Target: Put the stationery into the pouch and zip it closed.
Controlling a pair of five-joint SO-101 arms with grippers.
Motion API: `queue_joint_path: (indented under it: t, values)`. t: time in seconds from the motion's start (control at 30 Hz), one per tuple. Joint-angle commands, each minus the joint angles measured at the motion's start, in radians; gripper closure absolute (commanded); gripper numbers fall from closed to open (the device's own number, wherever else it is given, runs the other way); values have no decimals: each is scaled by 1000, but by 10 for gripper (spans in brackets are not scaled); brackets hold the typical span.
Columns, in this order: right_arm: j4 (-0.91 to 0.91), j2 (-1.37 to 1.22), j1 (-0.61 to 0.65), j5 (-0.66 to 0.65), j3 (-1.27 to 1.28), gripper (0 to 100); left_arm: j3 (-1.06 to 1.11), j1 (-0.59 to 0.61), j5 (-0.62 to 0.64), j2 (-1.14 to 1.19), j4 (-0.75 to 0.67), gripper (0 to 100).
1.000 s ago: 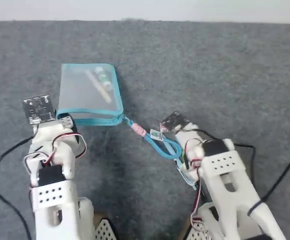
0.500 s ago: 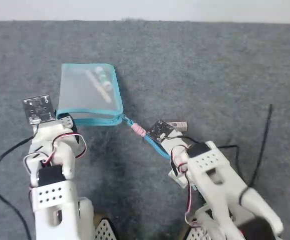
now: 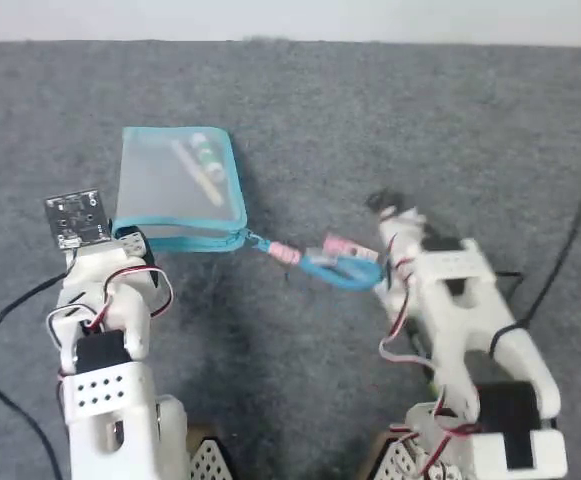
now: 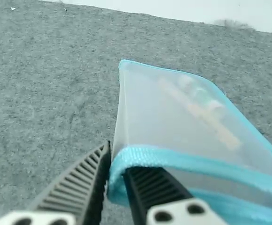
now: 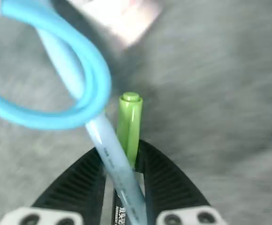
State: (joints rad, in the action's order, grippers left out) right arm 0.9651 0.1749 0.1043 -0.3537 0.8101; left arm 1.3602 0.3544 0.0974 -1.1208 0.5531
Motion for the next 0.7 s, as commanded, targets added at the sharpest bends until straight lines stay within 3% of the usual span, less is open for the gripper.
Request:
queue_joint_path:
  t: [0.0, 0.2, 0.4, 0.6, 0.67]
  values:
    - [-5, -38, -111, -11, -195, 990, -71, -21, 15, 2, -35, 987]
    - [-2, -248, -225, -9, -436, 990, -71, -21, 15, 5, -35, 987]
    - [76, -418, -232, -8, -615, 986, -71, -21, 15, 6, -35, 987]
    - [130, -443, -232, -8, -735, 793, -70, -23, 15, 6, -35, 987]
    - [170, -443, -232, -14, -769, 779, -70, -23, 15, 6, -35, 987]
